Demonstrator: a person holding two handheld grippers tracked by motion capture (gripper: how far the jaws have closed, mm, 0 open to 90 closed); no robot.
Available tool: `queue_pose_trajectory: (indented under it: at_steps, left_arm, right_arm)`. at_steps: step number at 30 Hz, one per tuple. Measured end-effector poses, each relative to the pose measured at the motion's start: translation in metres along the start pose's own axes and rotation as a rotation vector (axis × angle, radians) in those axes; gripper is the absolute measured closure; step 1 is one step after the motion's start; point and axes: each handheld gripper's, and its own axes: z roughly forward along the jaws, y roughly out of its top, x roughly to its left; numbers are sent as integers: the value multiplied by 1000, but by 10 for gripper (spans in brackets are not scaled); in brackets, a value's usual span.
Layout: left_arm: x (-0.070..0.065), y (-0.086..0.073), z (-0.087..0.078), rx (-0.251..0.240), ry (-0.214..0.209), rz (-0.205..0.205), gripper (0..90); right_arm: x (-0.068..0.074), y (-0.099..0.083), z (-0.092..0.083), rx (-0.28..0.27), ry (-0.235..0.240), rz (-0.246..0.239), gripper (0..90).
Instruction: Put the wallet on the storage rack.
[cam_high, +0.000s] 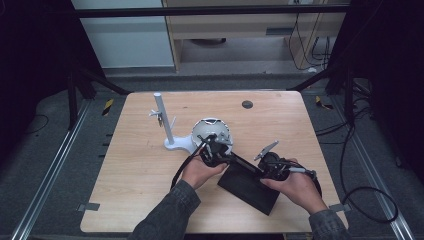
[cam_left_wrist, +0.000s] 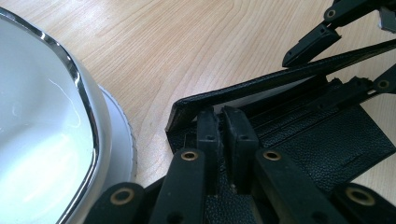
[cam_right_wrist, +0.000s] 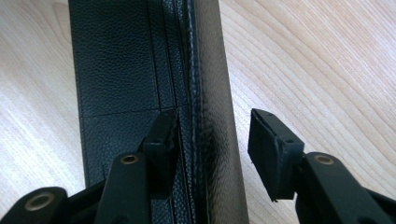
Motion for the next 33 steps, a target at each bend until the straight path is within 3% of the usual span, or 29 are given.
queue_pose_trajectory:
  at_steps: [7, 9, 10, 13, 15, 16, 17, 20, 21, 22, 23, 25, 29, 30, 33]
  left_arm:
    - [-1, 2, 0, -4, -1, 1, 848]
    - [-1, 2, 0, -4, 3, -2, 848]
    - [-1, 2, -2, -3, 5, -2, 846]
    - [-2, 2, -6, -15, 9, -4, 830]
    - [-4, 2, -13, -30, 28, -5, 783]
    - [-6, 2, -23, -50, 51, 0, 691]
    - [-6, 2, -23, -50, 51, 0, 654]
    - [-12, 1, -42, -82, 104, 19, 449]
    - [-12, 1, -42, -82, 104, 19, 377]
    - [-12, 1, -47, -94, 105, 18, 323]
    - [-12, 0, -51, -101, 100, 17, 323]
    - [-14, -2, -62, -110, 83, 42, 196]
    - [-13, -5, -71, -111, 84, 75, 121]
    - [-10, -6, -75, -105, 101, 77, 105]
    - [-6, -7, -77, -99, 104, 63, 99]
  right_arm:
    - [0, 2, 4, 22, -12, -12, 591]
    - [0, 4, 6, 33, -13, -21, 644]
    - [1, 5, 7, 45, -19, -32, 759]
    - [3, 6, 6, 47, -38, -58, 826]
    - [4, 5, 2, 48, -50, -80, 845]
    - [4, 1, -4, 43, -45, -85, 846]
    - [4, 1, -4, 43, -45, -85, 846]
    - [2, -10, -20, -8, -53, -77, 847]
    - [2, -10, -20, -8, -53, -77, 847]
    - [-2, -15, -31, -47, -67, -76, 847]
    - [-2, -15, -31, -47, -67, -76, 847]
    - [-7, -23, -48, -110, -94, -73, 847]
    - [-12, -30, -63, -174, -116, -71, 847]
    - [-16, -33, -73, -218, -132, -66, 847]
    - [-20, -35, -81, -256, -152, -61, 847]
